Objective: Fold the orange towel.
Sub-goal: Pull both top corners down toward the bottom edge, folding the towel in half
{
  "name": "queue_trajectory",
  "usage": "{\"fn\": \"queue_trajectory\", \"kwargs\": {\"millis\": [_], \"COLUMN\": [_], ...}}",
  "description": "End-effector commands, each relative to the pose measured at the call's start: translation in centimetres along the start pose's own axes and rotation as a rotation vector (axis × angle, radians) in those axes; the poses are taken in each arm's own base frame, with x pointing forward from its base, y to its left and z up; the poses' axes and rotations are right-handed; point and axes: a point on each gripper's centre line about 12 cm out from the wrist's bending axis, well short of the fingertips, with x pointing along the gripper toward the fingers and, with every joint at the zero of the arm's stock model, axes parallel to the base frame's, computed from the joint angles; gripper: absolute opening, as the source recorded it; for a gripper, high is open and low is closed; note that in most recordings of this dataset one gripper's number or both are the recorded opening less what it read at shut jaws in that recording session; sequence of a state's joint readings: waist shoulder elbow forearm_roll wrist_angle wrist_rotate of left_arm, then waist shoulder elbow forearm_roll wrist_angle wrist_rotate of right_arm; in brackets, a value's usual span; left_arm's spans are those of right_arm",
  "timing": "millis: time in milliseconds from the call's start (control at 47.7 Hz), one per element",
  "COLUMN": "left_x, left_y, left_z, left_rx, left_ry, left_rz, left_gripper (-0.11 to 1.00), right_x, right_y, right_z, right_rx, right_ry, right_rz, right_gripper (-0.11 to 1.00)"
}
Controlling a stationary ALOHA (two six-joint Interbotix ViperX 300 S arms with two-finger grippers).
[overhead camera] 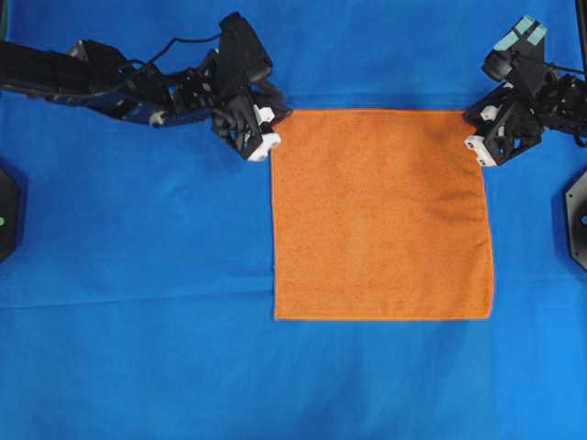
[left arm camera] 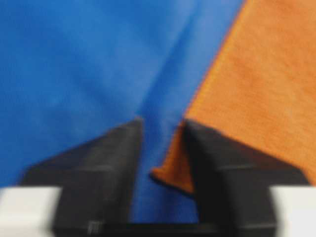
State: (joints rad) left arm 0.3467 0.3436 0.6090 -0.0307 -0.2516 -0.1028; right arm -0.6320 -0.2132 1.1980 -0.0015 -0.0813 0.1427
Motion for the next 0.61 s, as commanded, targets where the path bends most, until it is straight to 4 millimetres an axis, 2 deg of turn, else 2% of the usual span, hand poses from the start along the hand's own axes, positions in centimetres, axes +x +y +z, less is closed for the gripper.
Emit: {"fn": "queue_trajectory", "kwargs": {"millis": [0,42,84,272,440,587], "left_x": [-0.2,-0.3,-0.4,-1.3,-2.4,-2.8], "left_y": [-1.0,-1.0,-1.0,-1.1,-0.6,-0.6], "left_z": [0.4,0.4,0.4,1.5,3.2,4.2], "left_rx": [0.026,0.027,0.028,0.034,0.054,0.088], "left_ry": [-0.006,-0.006,-0.005,-0.024,-0.071,-0.098], "left_rz": [-0.018,-0.018,-0.02,-0.02,-0.013,-0.011], "left_gripper": [0.12,0.03,0.0,0.0,0.0,0.0], "right_x": [-0.2,-0.2,-0.2,-0.6,-1.8,-2.7], "right_y": [0.1,0.1,0.1,0.1,0.2,0.2], "right_z": [0.9,0.9,0.9,1.4,2.1,1.9], "right_rx": [0.003,0.005,0.005,0.016,0.044,0.067], "right_ry": [-0.04,-0.043,-0.044,-0.069,-0.123,-0.133], "right_rz": [0.005,0.004,0.004,0.008,0.017,0.021], "right_gripper": [0.01,0.01,0.01,0.01,0.01,0.01]}}
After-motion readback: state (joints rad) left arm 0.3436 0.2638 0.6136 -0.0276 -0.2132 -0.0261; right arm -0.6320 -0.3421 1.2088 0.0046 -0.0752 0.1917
